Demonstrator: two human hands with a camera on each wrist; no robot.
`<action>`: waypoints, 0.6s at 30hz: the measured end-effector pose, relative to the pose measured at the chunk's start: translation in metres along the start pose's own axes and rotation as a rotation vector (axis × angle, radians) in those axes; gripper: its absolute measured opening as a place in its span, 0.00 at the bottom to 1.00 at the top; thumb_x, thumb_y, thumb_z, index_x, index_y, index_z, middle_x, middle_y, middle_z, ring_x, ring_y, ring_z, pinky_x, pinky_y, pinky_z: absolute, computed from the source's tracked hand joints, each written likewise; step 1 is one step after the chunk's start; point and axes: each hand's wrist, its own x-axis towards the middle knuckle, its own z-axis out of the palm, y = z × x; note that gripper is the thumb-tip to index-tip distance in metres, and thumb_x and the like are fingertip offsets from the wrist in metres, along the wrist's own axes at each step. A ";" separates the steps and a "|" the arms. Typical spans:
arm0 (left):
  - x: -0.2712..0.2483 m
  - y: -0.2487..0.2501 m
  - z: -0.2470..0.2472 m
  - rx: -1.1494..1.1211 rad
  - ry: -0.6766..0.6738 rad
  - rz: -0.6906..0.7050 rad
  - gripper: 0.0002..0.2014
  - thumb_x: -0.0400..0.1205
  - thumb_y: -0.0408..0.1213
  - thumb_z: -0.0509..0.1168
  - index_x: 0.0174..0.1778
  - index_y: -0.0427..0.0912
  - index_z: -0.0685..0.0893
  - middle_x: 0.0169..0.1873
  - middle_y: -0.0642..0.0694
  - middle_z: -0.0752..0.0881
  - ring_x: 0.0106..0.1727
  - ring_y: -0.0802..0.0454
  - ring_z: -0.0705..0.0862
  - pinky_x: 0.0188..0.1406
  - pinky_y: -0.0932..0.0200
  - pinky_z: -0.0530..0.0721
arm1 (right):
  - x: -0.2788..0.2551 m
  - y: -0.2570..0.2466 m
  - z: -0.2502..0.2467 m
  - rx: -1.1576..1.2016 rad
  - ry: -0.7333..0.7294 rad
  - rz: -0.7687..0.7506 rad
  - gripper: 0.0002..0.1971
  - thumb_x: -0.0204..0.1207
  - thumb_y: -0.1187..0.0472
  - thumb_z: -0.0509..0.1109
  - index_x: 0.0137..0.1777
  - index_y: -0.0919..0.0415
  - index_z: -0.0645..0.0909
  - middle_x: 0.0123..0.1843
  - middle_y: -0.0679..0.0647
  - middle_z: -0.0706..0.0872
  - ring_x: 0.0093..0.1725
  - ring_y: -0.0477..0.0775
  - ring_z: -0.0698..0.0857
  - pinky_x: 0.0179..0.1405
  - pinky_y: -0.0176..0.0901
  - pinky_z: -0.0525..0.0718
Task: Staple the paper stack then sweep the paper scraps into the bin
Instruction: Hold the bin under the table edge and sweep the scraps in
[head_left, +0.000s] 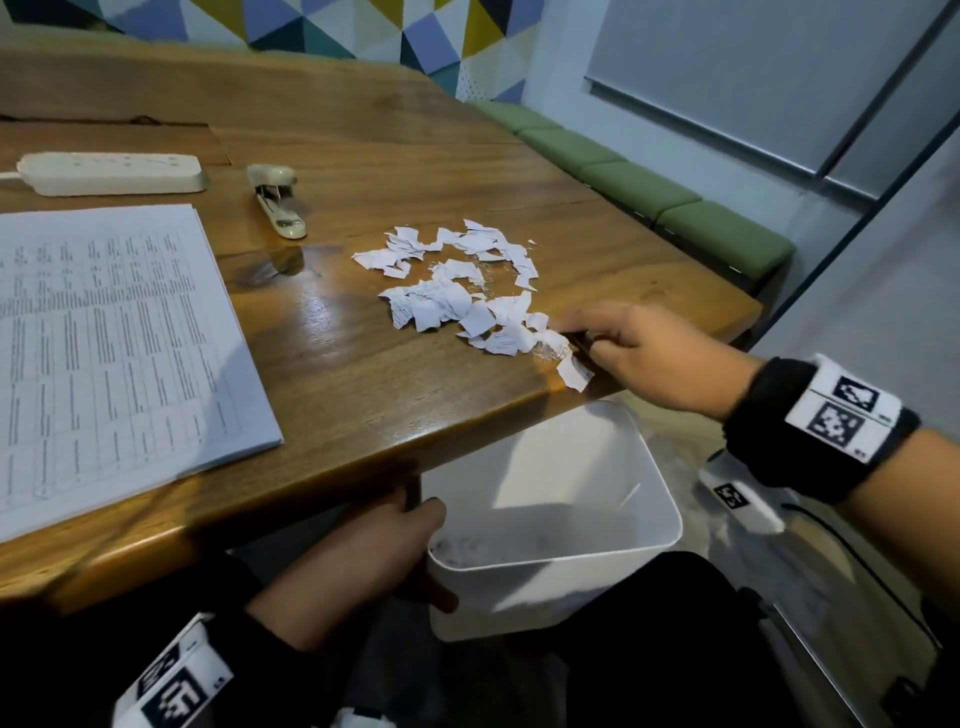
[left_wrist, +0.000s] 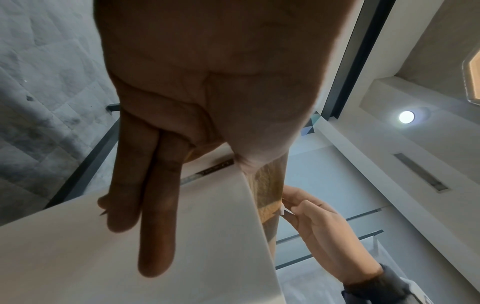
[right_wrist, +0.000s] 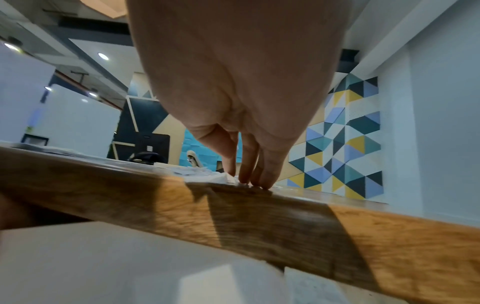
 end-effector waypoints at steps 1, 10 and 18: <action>0.001 -0.001 0.000 0.026 -0.005 0.013 0.21 0.90 0.39 0.59 0.81 0.45 0.71 0.50 0.50 0.80 0.15 0.76 0.83 0.10 0.76 0.76 | -0.005 -0.002 0.004 -0.002 0.007 -0.034 0.25 0.82 0.66 0.61 0.75 0.47 0.83 0.70 0.46 0.87 0.64 0.49 0.85 0.69 0.43 0.80; 0.002 -0.005 0.004 0.088 0.011 0.058 0.15 0.91 0.39 0.60 0.73 0.47 0.75 0.55 0.45 0.81 0.15 0.76 0.83 0.09 0.75 0.74 | -0.011 -0.004 0.012 -0.051 0.102 -0.067 0.24 0.83 0.68 0.61 0.74 0.52 0.85 0.66 0.49 0.87 0.62 0.49 0.83 0.72 0.48 0.80; -0.003 -0.007 -0.006 0.024 -0.113 0.023 0.09 0.89 0.42 0.58 0.64 0.56 0.73 0.57 0.39 0.90 0.31 0.45 0.97 0.24 0.63 0.85 | -0.029 -0.027 0.015 -0.074 0.044 -0.151 0.26 0.78 0.51 0.51 0.65 0.47 0.89 0.58 0.44 0.87 0.57 0.46 0.86 0.66 0.47 0.84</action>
